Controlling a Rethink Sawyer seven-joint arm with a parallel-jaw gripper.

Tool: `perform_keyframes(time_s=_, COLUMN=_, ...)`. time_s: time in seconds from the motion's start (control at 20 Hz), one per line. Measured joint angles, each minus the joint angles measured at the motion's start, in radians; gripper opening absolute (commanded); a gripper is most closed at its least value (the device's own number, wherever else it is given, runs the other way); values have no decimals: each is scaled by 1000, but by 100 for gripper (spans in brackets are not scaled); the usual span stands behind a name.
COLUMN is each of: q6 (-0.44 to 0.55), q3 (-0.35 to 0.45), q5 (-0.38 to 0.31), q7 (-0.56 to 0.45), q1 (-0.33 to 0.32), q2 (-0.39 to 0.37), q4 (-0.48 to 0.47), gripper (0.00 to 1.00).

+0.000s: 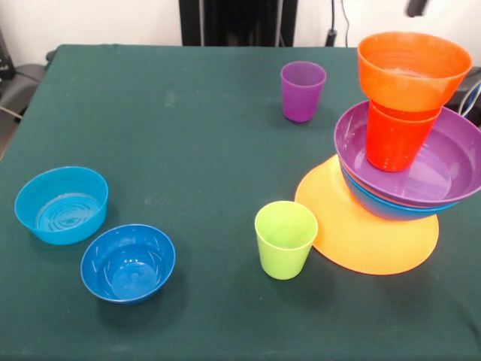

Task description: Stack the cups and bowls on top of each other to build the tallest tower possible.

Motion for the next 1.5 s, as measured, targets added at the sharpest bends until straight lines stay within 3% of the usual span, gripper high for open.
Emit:
perform_keyframes(time_s=0.45, q6=-154, q3=35, q5=-50, q7=0, q1=-94, q2=-21, q4=106, gripper=100)
perform_keyframes(time_s=1.05, q6=-285, q3=80, q5=-112, q7=0, q1=-171, q2=-20, q4=250, gripper=100)
perform_keyframes(time_s=1.5, q6=-390, q3=135, q5=-131, q7=0, q1=-259, q2=-61, q4=431, gripper=100)
